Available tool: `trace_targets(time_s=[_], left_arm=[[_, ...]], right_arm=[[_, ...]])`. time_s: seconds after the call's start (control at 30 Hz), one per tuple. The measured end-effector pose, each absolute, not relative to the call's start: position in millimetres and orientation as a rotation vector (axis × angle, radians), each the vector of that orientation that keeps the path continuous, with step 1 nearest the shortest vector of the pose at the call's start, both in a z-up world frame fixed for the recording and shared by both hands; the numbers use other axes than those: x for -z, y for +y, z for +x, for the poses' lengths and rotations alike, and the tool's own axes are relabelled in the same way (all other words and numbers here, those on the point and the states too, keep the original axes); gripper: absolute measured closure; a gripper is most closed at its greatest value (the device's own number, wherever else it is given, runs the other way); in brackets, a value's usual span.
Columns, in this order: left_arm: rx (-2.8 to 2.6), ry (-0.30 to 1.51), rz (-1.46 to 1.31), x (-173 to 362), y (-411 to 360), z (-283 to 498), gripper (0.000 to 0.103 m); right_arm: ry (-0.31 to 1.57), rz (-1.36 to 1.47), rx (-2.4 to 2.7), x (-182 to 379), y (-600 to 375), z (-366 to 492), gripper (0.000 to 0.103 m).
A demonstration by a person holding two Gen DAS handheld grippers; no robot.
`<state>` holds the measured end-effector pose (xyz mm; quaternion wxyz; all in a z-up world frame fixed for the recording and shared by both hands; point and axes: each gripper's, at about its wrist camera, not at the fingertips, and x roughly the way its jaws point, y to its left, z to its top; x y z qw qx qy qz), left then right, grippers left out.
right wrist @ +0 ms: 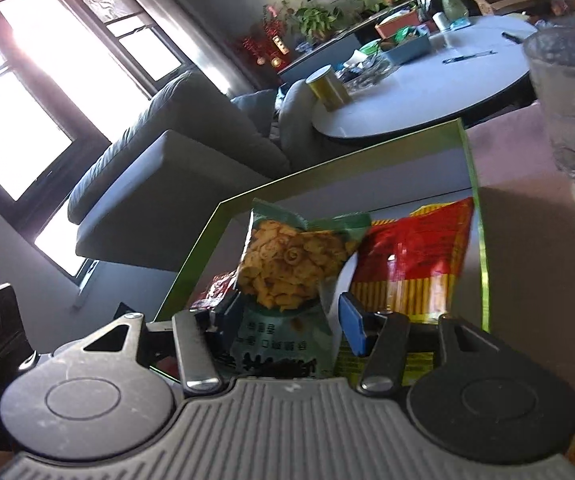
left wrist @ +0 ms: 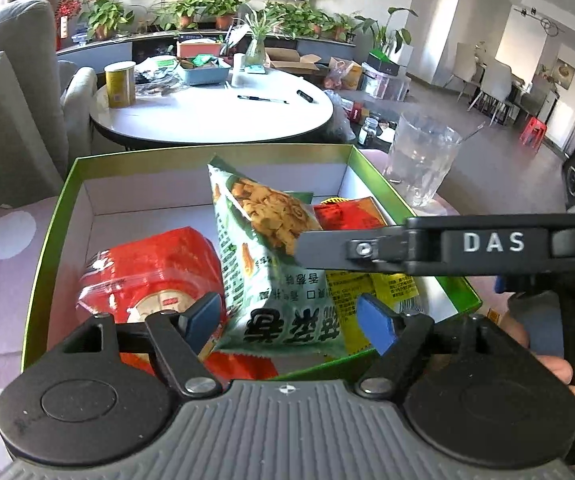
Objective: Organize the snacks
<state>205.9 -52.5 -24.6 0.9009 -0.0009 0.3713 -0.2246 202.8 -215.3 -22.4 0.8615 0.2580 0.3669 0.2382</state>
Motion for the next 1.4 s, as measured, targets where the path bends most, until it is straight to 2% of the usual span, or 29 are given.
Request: trace_targets(time_s=[0.1, 0.37, 0.67, 1.4], left_arm=[[0.443, 0.75, -0.017, 19.9, -47.9, 198.7, 0.029], [0.363, 0.646, 0.022, 0.3, -38.2, 161.2, 0.016], [0.328, 0.645, -0.002, -2.5, -17.9, 136.3, 0.016], [0.279, 0.705, -0.072, 23.1, 26.2, 73.4, 0.016]], right_arm=[[0.758, 0.533, -0.489, 18.2, -218.0, 197.1, 0.045], [0.693, 0.441, -0.456, 9.2, -220.7, 174.9, 0.042], [0.686, 0.486, -0.481, -0.5, -234.7, 153.3, 0.042], [0.734, 0.28, -0.617, -6.8, -184.2, 93.7, 0.041]])
